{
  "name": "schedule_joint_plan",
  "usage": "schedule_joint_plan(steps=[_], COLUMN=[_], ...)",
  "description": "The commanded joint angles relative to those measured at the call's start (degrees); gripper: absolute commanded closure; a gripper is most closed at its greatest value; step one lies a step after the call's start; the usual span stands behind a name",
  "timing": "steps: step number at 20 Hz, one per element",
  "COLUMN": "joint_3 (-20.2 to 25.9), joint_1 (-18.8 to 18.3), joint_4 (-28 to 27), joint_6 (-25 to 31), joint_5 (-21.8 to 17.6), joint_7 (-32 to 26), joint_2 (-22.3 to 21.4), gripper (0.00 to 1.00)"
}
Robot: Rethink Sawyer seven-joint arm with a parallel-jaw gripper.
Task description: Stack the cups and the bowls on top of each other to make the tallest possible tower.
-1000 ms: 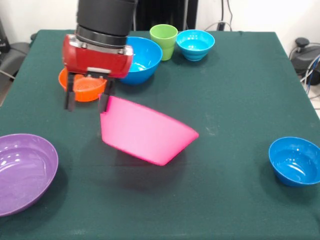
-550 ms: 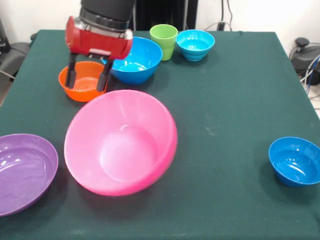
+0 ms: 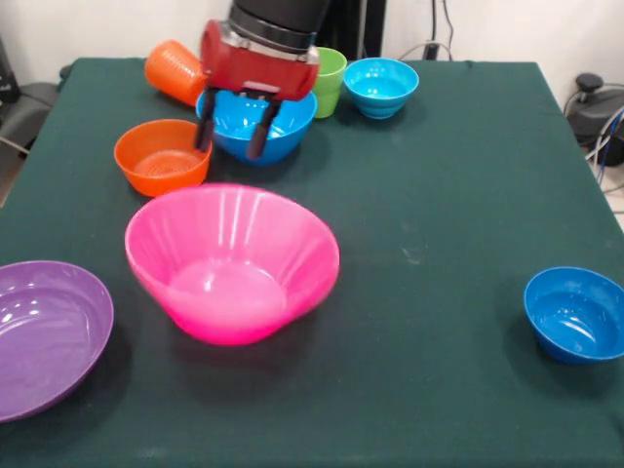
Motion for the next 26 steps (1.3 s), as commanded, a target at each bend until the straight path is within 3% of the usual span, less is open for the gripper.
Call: schedule_joint_plan(steps=[1, 5, 9, 11, 16, 20, 26], joint_3=[-2.58, -0.7, 7.43, 9.18, 8.47, 5.74, 7.03], joint_1=[3.09, -0.06, -10.72, -12.87, -12.55, -9.95, -11.53], joint_4=[2.25, 1.56, 4.23, 3.13, -0.48, -3.77, -3.89], joint_6=[0.21, -0.07, -6.18, -6.78, -7.19, -9.23, -10.13], joint_5=[2.46, 3.92, 10.41, 10.09, 5.79, 0.69, -0.15], joint_7=[11.94, 7.88, 6.1, 3.34, -0.11, -1.03, -0.99], joint_2=[3.01, 2.87, 8.02, 10.43, 11.84, 11.03, 11.25], gripper=[0.0, 0.0, 0.0, 0.0, 0.0, 0.0, 0.0])
